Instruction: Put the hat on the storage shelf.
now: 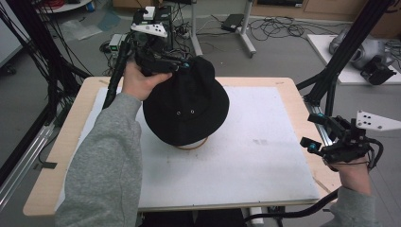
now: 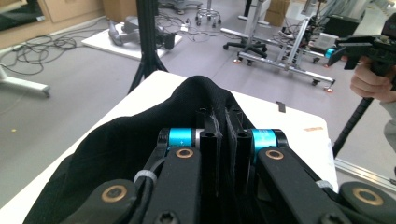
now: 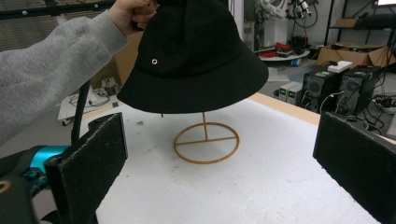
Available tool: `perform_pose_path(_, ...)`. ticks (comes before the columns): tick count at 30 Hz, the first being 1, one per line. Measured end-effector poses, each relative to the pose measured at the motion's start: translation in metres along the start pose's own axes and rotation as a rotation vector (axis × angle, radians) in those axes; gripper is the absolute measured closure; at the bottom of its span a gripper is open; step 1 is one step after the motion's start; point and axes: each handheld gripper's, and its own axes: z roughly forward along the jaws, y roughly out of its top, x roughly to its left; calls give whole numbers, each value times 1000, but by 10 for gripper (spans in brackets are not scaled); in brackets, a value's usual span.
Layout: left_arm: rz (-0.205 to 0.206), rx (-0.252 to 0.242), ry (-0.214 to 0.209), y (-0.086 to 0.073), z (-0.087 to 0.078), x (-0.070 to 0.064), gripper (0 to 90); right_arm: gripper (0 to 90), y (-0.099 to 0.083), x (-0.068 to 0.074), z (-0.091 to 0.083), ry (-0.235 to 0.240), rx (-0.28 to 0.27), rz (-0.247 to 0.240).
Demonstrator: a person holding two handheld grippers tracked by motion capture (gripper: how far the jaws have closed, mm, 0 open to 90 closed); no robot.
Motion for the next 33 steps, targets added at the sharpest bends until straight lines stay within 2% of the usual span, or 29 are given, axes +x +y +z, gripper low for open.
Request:
perform_pose_path(5,4,31,0,-8,7,1,856,21,-1,0,3,3,5,-3)
perform_pose_path(12,-17,16,-6,-16,7,5,851,20,-1,-1,2,2,5,0)
perform_pose_path(20,-24,10,-7,-17,6,6,837,20,-2,-1,5,6,15,-1)
perform_pose_path(21,-24,3,-10,-17,6,7,812,20,-2,-1,5,6,15,3)
perform_pose_path(24,-56,-21,-11,-16,5,8,657,20,-2,-1,5,7,16,2)
perform_pose_path(30,-80,-31,-58,-17,3,13,386,21,-3,-2,5,3,19,13)
perform_pose_path(33,-79,-46,-44,-16,1,12,258,20,-3,-2,5,5,21,9)
